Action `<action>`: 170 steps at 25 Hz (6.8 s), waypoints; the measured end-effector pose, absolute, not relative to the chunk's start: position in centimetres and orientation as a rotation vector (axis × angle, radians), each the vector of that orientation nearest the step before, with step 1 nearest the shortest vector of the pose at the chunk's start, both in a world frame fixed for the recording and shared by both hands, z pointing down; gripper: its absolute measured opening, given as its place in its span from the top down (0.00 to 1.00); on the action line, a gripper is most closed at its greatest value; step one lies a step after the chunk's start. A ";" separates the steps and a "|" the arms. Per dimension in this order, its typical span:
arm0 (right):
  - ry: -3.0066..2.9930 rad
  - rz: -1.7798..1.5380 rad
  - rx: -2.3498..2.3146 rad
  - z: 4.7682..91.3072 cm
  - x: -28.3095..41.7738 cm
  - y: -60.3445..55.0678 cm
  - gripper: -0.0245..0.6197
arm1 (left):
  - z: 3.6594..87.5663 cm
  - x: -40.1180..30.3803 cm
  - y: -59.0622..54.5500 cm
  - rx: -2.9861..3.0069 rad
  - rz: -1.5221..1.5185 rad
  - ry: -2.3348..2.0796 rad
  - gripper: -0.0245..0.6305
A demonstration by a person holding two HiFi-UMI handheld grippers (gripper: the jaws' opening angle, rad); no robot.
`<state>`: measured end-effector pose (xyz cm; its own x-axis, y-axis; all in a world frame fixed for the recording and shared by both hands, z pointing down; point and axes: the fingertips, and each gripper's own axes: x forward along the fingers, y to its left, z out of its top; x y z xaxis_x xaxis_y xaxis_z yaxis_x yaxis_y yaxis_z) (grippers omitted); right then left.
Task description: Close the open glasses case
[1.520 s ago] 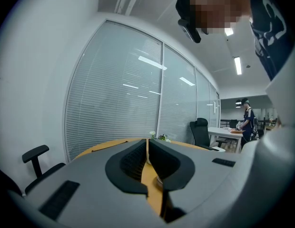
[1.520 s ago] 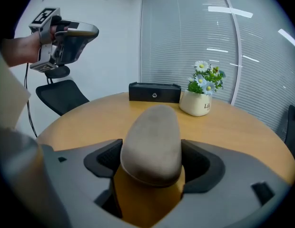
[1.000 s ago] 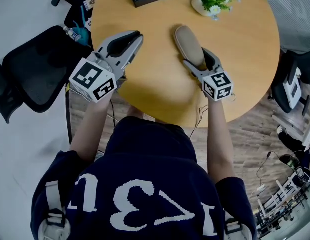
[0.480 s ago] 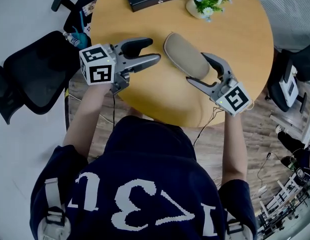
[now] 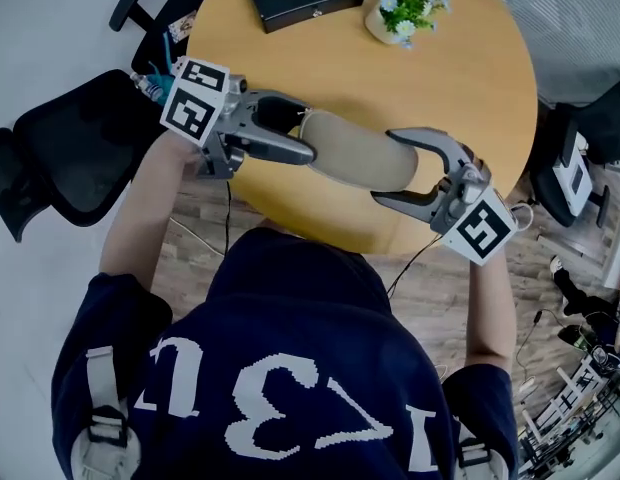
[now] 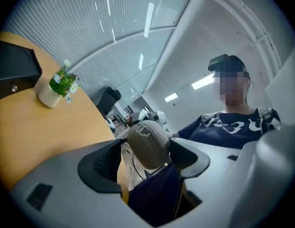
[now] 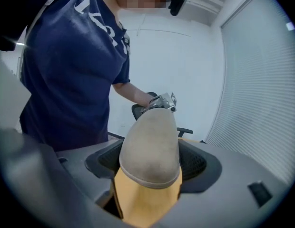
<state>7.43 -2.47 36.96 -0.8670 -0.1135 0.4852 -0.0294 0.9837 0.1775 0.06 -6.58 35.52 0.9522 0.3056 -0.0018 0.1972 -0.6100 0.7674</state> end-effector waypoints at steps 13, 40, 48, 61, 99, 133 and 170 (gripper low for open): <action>-2.458 -0.471 -0.235 36.9 4.8 1.3 0.45 | 36.7 1.8 2.2 2.013 0.571 0.862 0.49; -2.987 0.461 0.663 33.0 9.0 -7.0 0.45 | 36.6 3.9 -3.8 2.144 0.152 0.412 0.52; -3.085 1.141 0.813 32.8 6.7 -8.4 0.45 | 34.4 4.4 -5.2 2.212 -0.127 0.210 0.52; -3.074 1.594 0.456 32.1 5.2 -7.4 0.60 | 34.3 5.7 -2.2 2.206 -0.053 0.289 0.52; -2.967 1.373 0.584 34.9 -0.5 -7.5 0.69 | 27.7 1.2 -16.3 2.156 -0.520 -0.424 0.52; -3.101 0.875 0.913 30.2 7.2 -8.8 0.93 | 29.3 -1.4 -12.7 1.959 -0.618 -0.341 0.53; -3.110 0.702 0.920 30.6 3.9 -6.7 0.93 | 27.9 -1.1 -12.7 2.001 -0.612 -0.346 0.54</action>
<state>3.88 -6.69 30.62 -0.8320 -0.5526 -0.0482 -0.4783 0.7587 -0.4422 -1.10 -12.66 27.87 0.8325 -0.4806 -0.2755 0.0114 -0.4823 0.8759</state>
